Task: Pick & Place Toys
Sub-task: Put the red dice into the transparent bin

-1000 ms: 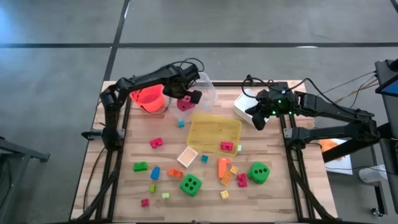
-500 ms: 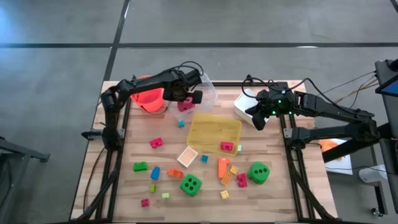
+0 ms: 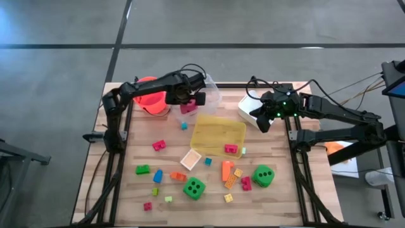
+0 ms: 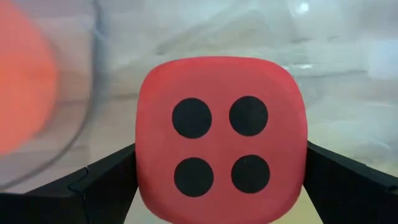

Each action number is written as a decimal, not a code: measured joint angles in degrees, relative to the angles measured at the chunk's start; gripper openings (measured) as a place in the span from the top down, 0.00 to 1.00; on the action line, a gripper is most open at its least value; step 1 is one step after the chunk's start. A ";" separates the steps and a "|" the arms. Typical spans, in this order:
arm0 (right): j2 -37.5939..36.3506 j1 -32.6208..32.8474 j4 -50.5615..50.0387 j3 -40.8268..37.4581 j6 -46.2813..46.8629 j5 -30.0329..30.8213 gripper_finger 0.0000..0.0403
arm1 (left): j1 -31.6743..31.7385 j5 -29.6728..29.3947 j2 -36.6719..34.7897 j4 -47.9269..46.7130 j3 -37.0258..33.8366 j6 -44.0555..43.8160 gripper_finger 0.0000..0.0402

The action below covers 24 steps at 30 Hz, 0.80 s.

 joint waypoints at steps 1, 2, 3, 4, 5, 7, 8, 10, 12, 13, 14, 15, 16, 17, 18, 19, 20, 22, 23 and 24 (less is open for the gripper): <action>0.00 -0.02 0.00 -0.02 0.00 0.00 0.98 | 0.39 2.30 0.04 0.02 0.47 1.12 0.00; 0.00 -0.01 -0.02 -0.01 0.00 0.00 0.98 | 0.60 2.86 0.04 0.08 0.58 1.24 0.00; 0.00 0.00 -0.02 -0.01 0.00 -0.01 0.98 | 0.56 1.74 0.04 -0.44 0.54 1.15 0.00; 0.00 -0.02 0.00 -0.01 0.00 0.00 0.98 | 0.54 1.48 0.04 -0.56 0.49 1.10 0.00; 0.00 -0.02 0.00 0.00 0.00 -0.02 0.98 | 0.61 2.75 -0.05 0.21 0.50 1.70 0.00; 0.00 0.00 0.00 -0.02 0.00 0.00 0.98 | 0.61 2.24 -0.36 0.84 0.51 1.44 0.00; 0.00 0.00 -0.02 -0.01 0.00 0.00 0.98 | 0.48 0.89 -0.40 0.39 0.51 0.37 0.00; 0.00 0.00 0.00 -0.01 0.00 0.00 0.98 | 0.41 -0.14 -0.44 0.41 0.56 -3.16 0.00; 0.00 -0.01 -0.01 -0.02 0.00 0.00 0.98 | 0.43 -0.38 -0.44 -0.10 0.56 -4.17 0.00; 0.00 -0.01 0.00 -0.01 0.00 0.00 0.98 | 0.45 -0.39 -0.44 -0.55 0.56 -3.37 0.00; 0.00 -0.01 0.00 -0.02 0.00 0.00 0.98 | 0.43 -0.40 -0.44 -0.82 0.57 -3.24 0.00; 0.00 -0.02 0.00 -0.01 0.00 0.00 0.98 | 0.43 -0.38 -0.44 -1.13 0.58 -3.85 0.00; 0.00 0.00 0.00 -0.02 0.00 -0.02 0.98 | 0.43 -0.37 -0.44 -1.57 0.58 -4.81 0.00; 0.00 0.00 -0.02 -0.02 0.00 0.00 0.98 | 0.43 -0.37 -0.44 -2.07 0.58 -5.42 0.00; 0.00 0.00 0.00 -0.02 0.00 0.00 0.98 | 0.43 -0.38 -0.44 -2.42 0.58 -5.70 0.00; 0.00 -0.02 -0.01 -0.02 0.00 -0.01 0.98 | 0.43 -0.39 -0.44 -2.63 0.58 -5.67 0.00; 0.00 -0.02 -0.02 -0.02 0.00 -0.01 0.98 | 0.43 -0.40 -0.46 -2.65 0.60 -5.68 0.00; 0.00 0.00 -0.02 0.00 0.00 0.00 0.98 | 0.43 -0.39 -0.87 -2.92 0.79 -5.66 0.00; 0.00 0.00 0.00 -0.02 0.00 0.00 0.98 | 0.43 -0.40 -1.18 -3.09 1.14 -5.65 0.00; 0.00 -0.02 0.00 -0.02 0.00 0.00 0.98 | 0.43 -0.69 -1.59 -3.09 1.75 -5.64 0.00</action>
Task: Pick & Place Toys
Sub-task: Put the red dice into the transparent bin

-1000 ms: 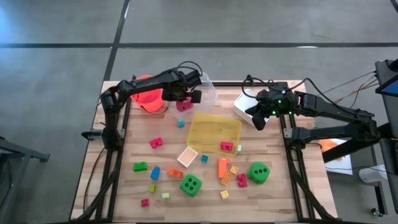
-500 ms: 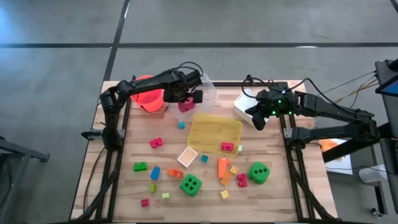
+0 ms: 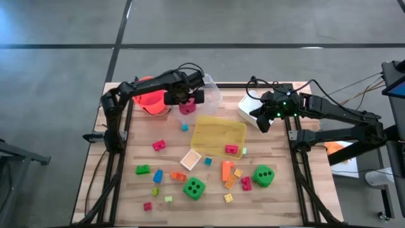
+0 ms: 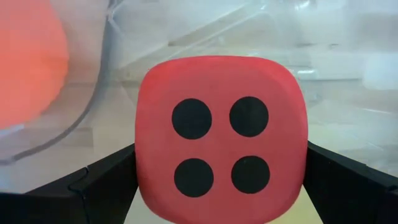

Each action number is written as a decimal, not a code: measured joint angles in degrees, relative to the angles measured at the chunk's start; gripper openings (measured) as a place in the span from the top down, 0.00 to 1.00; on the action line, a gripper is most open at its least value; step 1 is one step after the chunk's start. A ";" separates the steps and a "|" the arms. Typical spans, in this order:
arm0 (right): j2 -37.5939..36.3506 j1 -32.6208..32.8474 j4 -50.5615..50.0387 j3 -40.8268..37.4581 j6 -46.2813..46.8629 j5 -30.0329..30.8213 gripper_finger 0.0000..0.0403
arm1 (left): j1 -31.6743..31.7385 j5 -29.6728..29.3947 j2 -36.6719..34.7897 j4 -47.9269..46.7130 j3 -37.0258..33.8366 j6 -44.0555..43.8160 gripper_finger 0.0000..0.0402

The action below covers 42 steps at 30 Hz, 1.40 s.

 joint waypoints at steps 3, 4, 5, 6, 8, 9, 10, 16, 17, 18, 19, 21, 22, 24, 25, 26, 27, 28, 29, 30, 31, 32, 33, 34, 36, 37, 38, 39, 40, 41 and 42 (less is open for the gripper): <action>0.00 0.00 0.00 0.00 0.00 -0.01 0.98 | -0.04 -1.16 -1.01 0.27 0.73 0.22 0.00; 0.00 0.01 0.00 0.01 0.00 -0.01 0.98 | -0.04 -1.73 -0.97 0.93 -0.01 0.69 0.00; 0.00 0.02 -0.02 0.00 0.00 0.00 0.98 | -0.04 -1.86 -0.29 1.83 -1.06 1.23 0.00; 0.00 0.01 -0.01 0.01 0.00 0.00 0.98 | -0.03 0.08 0.51 2.26 -1.93 1.36 0.00; 0.00 0.02 -0.02 0.02 0.00 0.00 0.98 | 0.57 5.93 1.36 2.52 -2.37 0.37 0.00; 0.00 0.00 0.00 0.00 0.00 0.00 0.98 | 0.62 5.45 1.17 3.21 -2.37 0.25 0.00; 0.00 0.02 0.00 0.00 -0.01 -0.01 0.98 | 0.52 4.11 0.49 3.28 -2.36 1.01 0.00; 0.00 0.00 0.03 0.01 0.00 0.00 0.98 | -0.11 -0.09 0.50 2.92 -1.51 3.22 0.00; 0.00 0.02 -0.01 0.00 0.00 0.00 0.98 | -0.13 0.18 0.40 3.99 -1.38 3.16 0.00; 0.00 0.02 -0.04 0.00 0.00 -0.02 0.98 | -0.12 0.91 0.37 3.83 -1.25 3.11 0.00; 0.02 0.00 -0.02 0.00 0.00 0.00 0.98 | -0.11 1.04 0.37 3.31 -1.26 3.34 0.00; 0.02 0.02 -0.06 0.00 0.00 0.00 0.98 | 0.04 1.44 0.57 3.21 -1.30 3.96 0.00; 0.09 0.00 -0.01 0.00 0.00 0.00 0.98 | 0.30 2.65 0.58 3.40 -1.29 4.13 0.00; 0.13 0.01 -0.06 0.00 0.00 -0.02 0.98 | 0.20 1.02 0.28 3.15 -1.23 3.77 0.00; 0.18 0.00 -0.06 0.02 0.00 0.00 0.98 | 0.15 0.56 0.14 3.04 -1.08 4.02 0.00; 0.20 0.02 0.00 0.00 0.00 -0.02 0.98 | 0.15 0.88 0.02 2.80 -0.74 4.25 0.00; 0.20 0.00 0.00 0.01 0.00 -0.02 0.98 | 0.08 0.37 -0.04 2.89 -0.76 4.33 0.00; 0.23 0.02 -0.02 0.00 0.00 -0.02 0.98 | 0.04 -0.26 -0.06 2.96 -1.26 4.58 0.00; 0.31 0.01 0.00 0.01 0.00 -0.01 0.98 | 0.11 1.15 0.17 2.72 -1.55 5.19 0.00; 0.35 0.00 -0.02 0.00 0.00 0.00 0.98 | 0.45 3.87 0.40 3.15 -1.60 5.65 0.00; 0.38 0.01 -0.02 0.00 0.00 0.00 0.98 | 0.48 4.59 0.46 3.83 -1.60 5.53 0.00; 0.39 0.02 -0.03 0.01 0.00 0.00 0.98 | 0.40 3.14 0.43 3.56 -1.60 5.12 0.00; 0.39 0.02 -0.01 0.00 0.00 0.00 0.98 | 0.30 1.66 0.24 3.20 -1.69 4.98 0.00; 0.39 0.01 0.00 0.02 0.00 0.00 0.98 | 0.26 0.67 0.21 3.73 -1.85 4.96 0.00; 0.39 0.00 -0.04 0.02 0.00 0.00 0.98 | 0.33 0.85 0.43 5.60 -2.61 7.44 0.00; 0.39 0.00 0.00 0.00 0.00 0.00 0.98 | 0.37 1.15 0.61 5.63 -3.00 10.50 0.00; 0.39 0.01 0.00 0.01 0.00 -0.01 0.98 | 0.37 1.40 0.67 5.96 -3.29 13.76 0.00; 0.39 0.00 -0.02 0.00 0.00 0.00 0.98 | 0.37 1.60 0.63 7.04 -3.44 17.12 0.00; 0.39 0.01 0.00 0.01 0.00 0.00 0.98 | 0.35 1.82 0.43 7.97 -3.58 20.66 0.00; 0.42 0.01 -0.02 0.01 0.00 0.00 0.98 | 0.31 1.82 0.29 7.97 -3.77 24.18 0.00; 0.42 0.01 -0.01 0.00 0.00 0.00 0.98 | 0.31 1.84 0.28 7.51 -3.96 27.54 0.00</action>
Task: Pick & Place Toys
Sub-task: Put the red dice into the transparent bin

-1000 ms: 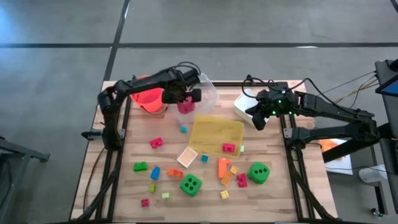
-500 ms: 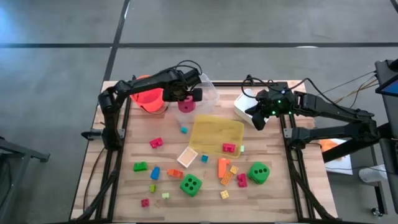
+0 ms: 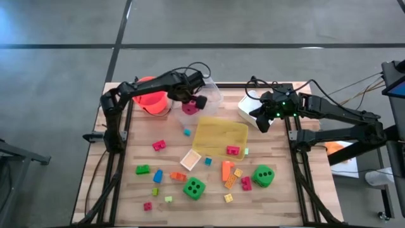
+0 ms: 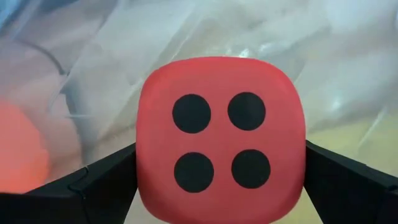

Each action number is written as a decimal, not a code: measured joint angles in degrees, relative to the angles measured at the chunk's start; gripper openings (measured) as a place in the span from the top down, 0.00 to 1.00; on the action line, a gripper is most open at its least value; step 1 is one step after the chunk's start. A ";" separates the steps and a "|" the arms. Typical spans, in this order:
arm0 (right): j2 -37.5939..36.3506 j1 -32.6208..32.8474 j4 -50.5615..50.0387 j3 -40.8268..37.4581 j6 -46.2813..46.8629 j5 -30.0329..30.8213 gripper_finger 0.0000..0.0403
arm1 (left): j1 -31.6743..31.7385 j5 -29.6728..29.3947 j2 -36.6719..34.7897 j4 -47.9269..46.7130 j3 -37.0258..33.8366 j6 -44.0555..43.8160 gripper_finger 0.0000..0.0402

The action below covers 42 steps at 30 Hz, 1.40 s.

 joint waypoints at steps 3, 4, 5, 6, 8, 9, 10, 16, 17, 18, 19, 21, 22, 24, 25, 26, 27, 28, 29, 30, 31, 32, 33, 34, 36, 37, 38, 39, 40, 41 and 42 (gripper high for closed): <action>0.00 0.00 -0.01 0.01 0.00 0.00 0.98 | 0.05 -0.03 0.22 1.00 -0.73 8.65 0.00; 0.00 -0.01 0.01 0.02 0.00 0.00 0.98 | 0.15 -0.02 0.22 1.90 -0.76 12.09 0.00; 0.00 0.01 -0.01 0.02 0.00 -0.02 0.98 | 0.31 -0.01 0.18 3.07 -0.74 15.18 0.00; 0.00 0.01 -0.01 0.00 0.00 0.00 0.98 | 0.31 -0.02 0.15 3.79 -0.70 17.19 0.00; 0.00 -0.01 -0.01 0.00 0.00 0.00 0.98 | 0.33 -0.02 0.13 4.19 -0.72 20.44 0.00; 0.00 0.00 -0.01 0.02 0.00 0.00 0.98 | 0.33 -0.02 0.13 4.80 -0.72 22.30 0.00; 0.00 0.01 0.01 0.00 0.00 0.00 0.98 | 0.33 0.00 0.13 5.33 -0.72 23.77 0.00; 0.00 0.00 0.01 0.00 0.00 0.00 0.98 | 0.17 2.21 0.13 8.05 -0.51 31.78 0.00; 0.00 0.01 -0.01 0.00 0.00 0.00 0.98 | 0.17 3.09 0.13 8.16 -0.20 32.48 0.00; 0.00 0.01 -0.01 0.02 0.00 0.00 0.98 | 0.17 3.82 0.13 8.54 -0.11 33.37 0.00; 0.00 -0.01 0.01 0.00 0.00 0.00 0.98 | 0.17 4.56 0.11 8.81 -0.01 34.17 0.00; 0.00 0.00 -0.01 0.01 0.00 -0.01 0.98 | 0.17 5.58 0.11 8.80 0.24 35.44 0.00; 0.00 0.01 0.00 0.01 0.00 -0.01 0.98 | 0.17 5.94 0.11 8.69 0.36 35.96 0.00; 0.00 0.01 -0.01 0.00 0.00 0.00 0.98 | 0.15 6.05 -0.08 8.52 0.52 37.00 0.00; 0.00 -0.01 0.02 0.00 -0.02 0.00 0.98 | 0.15 6.08 -0.22 8.36 0.52 37.47 0.00; 0.00 -0.01 0.07 0.00 -0.27 0.00 0.98 | 0.15 6.06 -0.29 8.01 0.52 38.02 0.00; 0.00 0.00 0.09 0.01 -0.77 0.00 0.98 | 0.15 6.05 -0.34 7.48 0.57 38.58 0.00; 0.00 0.00 0.08 0.00 -1.29 0.00 0.98 | 0.15 6.06 -0.46 7.05 0.56 38.95 0.00; 0.00 -0.01 0.20 0.00 -2.16 0.07 0.98 | 0.15 6.06 -0.55 6.94 0.46 39.41 0.00; 0.07 -0.12 0.71 0.01 -4.04 0.42 0.98 | 0.15 6.06 -0.67 6.77 0.48 39.77 0.00; 0.35 -0.36 2.19 0.00 -5.68 1.14 0.98 | 0.15 6.06 -0.87 6.53 0.51 39.94 0.00; 0.80 -0.53 5.05 -0.03 -7.29 1.43 0.98 | 0.15 6.08 -1.01 6.46 0.52 40.02 0.00; 1.53 -0.65 9.42 -0.20 -8.70 0.96 0.98 | 0.15 6.08 -1.24 6.51 0.52 40.02 0.00; 2.64 -0.91 15.05 -0.46 -10.02 -0.46 0.98 | 0.15 6.07 -1.49 6.55 0.51 40.09 0.00; 5.92 -2.35 26.01 -0.55 -10.91 -6.09 0.98 | 0.15 6.07 -1.82 7.19 0.51 40.46 0.00; 7.95 -3.55 30.34 -0.52 -10.30 -9.71 0.98 | 0.15 6.11 -2.00 7.91 0.57 40.85 0.00; 10.00 -5.05 33.24 -0.48 -8.87 -12.88 0.98 | 0.15 6.22 -2.24 8.57 0.55 40.94 0.00; 12.16 -6.76 35.58 -0.44 -6.99 -15.69 0.98 | 0.15 6.25 -2.43 9.17 0.48 41.09 0.00; 14.33 -8.75 37.51 -0.44 -4.80 -18.03 0.98 | 0.14 6.41 -2.54 9.74 0.48 41.23 0.00; 16.50 -10.88 38.96 -0.44 -2.76 -20.17 0.98 | 0.13 6.49 -2.78 10.33 0.56 41.40 0.00; 18.72 -12.80 40.29 -0.48 -0.77 -22.95 0.98 | 0.13 6.47 -2.89 10.80 0.57 41.41 0.00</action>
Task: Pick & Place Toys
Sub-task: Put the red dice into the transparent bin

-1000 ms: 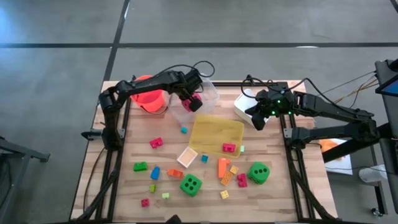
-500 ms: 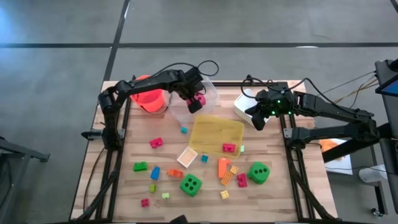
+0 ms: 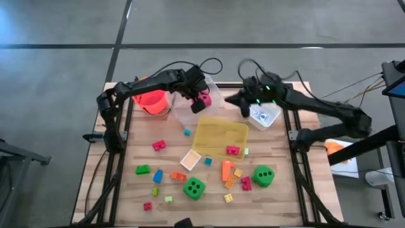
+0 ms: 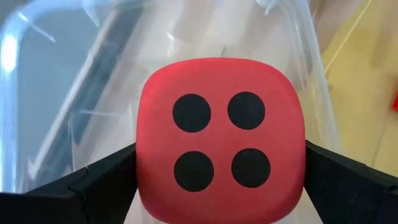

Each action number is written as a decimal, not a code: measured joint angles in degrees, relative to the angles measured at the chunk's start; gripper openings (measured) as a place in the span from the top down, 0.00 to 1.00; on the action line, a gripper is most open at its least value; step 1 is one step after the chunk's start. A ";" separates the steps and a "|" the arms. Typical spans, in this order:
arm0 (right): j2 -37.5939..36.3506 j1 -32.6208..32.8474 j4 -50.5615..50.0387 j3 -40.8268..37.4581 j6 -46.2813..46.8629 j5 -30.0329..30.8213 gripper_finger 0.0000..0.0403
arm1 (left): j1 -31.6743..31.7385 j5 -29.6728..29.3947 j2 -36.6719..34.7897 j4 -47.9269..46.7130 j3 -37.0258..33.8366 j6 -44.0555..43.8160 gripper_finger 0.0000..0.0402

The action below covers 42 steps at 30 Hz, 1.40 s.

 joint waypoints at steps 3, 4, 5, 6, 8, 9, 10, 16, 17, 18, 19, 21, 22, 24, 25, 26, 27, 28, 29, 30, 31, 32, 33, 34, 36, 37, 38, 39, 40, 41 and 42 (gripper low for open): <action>5.89 -4.88 6.12 -0.07 5.49 -11.13 0.98 | 0.24 0.00 -0.11 0.68 0.00 0.12 0.00; 7.58 -5.84 9.71 -0.07 6.70 -15.42 0.98 | 0.27 0.00 -0.11 0.67 -0.01 0.11 0.00; 9.17 -6.37 13.95 -0.07 7.24 -19.40 0.98 | 0.30 0.00 -0.11 0.76 -0.07 0.10 0.00; 10.79 -6.68 18.62 -0.07 7.35 -22.54 0.98 | 0.31 0.00 -0.11 0.90 -0.08 0.12 0.00; 13.55 -6.77 26.97 0.00 11.32 -25.26 0.98 | 0.31 0.00 -0.11 0.96 -0.07 0.11 0.00; 14.80 -6.69 29.69 0.00 14.59 -25.76 0.98 | 0.31 0.00 -0.11 1.08 -0.09 0.12 0.00; 16.05 -6.45 32.50 0.05 18.52 -26.36 0.98 | 0.30 0.00 -0.11 1.14 -0.09 0.10 0.00; 20.52 -6.46 34.46 2.61 23.59 -33.33 0.98 | 0.31 0.00 -0.11 0.28 -0.04 -0.08 0.00; 20.96 -6.47 34.36 2.90 23.75 -33.06 0.98 | 0.31 0.00 -0.13 0.25 -0.04 -0.08 0.00; 21.42 -6.47 34.25 3.35 23.66 -32.82 0.98 | 0.31 0.00 -0.13 0.27 -0.04 -0.08 0.00; 21.83 -6.47 34.27 3.76 23.25 -32.67 0.98 | 0.31 0.02 -0.21 0.23 -0.04 -0.08 0.00; 22.16 -6.51 34.29 4.22 22.43 -32.68 0.98 | 0.31 0.02 -0.39 0.20 -0.07 -0.08 0.00; 22.25 -6.46 34.38 4.48 22.35 -32.68 0.98 | 0.31 0.04 -0.59 0.11 -0.07 -0.09 0.00; 22.17 -6.46 34.33 4.57 21.71 -34.17 0.98 | 0.31 0.16 -0.97 0.01 -0.04 -0.09 0.00; 22.16 -6.45 34.34 4.57 20.72 -35.09 0.98 | 0.31 0.46 -1.27 0.00 -0.04 -0.08 0.00; 22.12 -6.45 34.36 4.57 20.48 -35.55 0.98 | 0.32 0.64 -1.65 0.00 -0.09 -0.08 0.00; 21.98 -6.50 34.27 4.57 20.85 -35.11 0.98 | 0.31 0.68 -1.94 0.03 -0.09 -0.08 0.00; 21.89 -6.62 34.16 4.57 21.21 -33.63 0.98 | 0.31 0.84 -2.20 0.05 -0.03 -0.08 0.00; 21.78 -6.66 34.01 4.57 21.77 -30.95 0.98 | 0.31 1.46 -2.61 0.26 -0.02 -0.10 0.00; 21.62 -6.70 33.18 4.57 22.70 -27.57 0.98 | 0.33 2.11 -2.79 0.69 -0.11 -0.10 0.00; 21.53 -6.73 32.28 4.58 23.55 -23.75 0.98 | 0.33 2.71 -2.89 1.28 -0.11 -0.10 0.00; 21.52 -6.66 30.74 4.76 23.96 -19.86 0.98 | 0.33 3.08 -3.00 1.98 -0.09 -0.10 0.00; 21.52 -6.53 28.21 5.16 24.31 -16.14 0.98 | 0.31 3.21 -3.02 2.22 -0.05 -0.11 0.00; 21.52 -6.53 24.98 5.81 24.18 -13.21 0.98 | 0.31 3.21 -3.02 2.38 -0.06 -0.10 0.00; 21.52 -6.37 17.56 7.93 21.78 -10.30 0.98 | 0.31 3.23 -3.04 3.41 -0.10 -0.13 0.00; 21.52 -6.12 13.31 9.31 19.75 -9.06 0.98 | 0.31 3.23 -3.05 3.37 -0.09 -0.15 0.00; 21.56 -5.75 8.66 10.85 17.74 -7.44 0.98 | 0.31 3.23 -3.06 3.22 -0.11 -0.16 0.00; 21.61 -5.48 4.24 12.45 15.77 -5.71 0.98 | 0.31 3.21 -3.06 3.30 -0.11 -0.15 0.00; 21.68 -5.18 0.29 13.83 13.78 -4.04 0.98 | 0.31 3.21 -3.06 3.30 -0.11 -0.15 0.00; 21.76 -4.74 -2.56 14.96 12.12 -2.25 0.98 | 0.31 3.21 -3.06 3.24 -0.11 -0.15 0.00; 22.08 -4.26 -3.98 16.09 10.88 -0.91 0.98 | 0.31 3.21 -3.04 3.32 -0.11 -0.15 0.00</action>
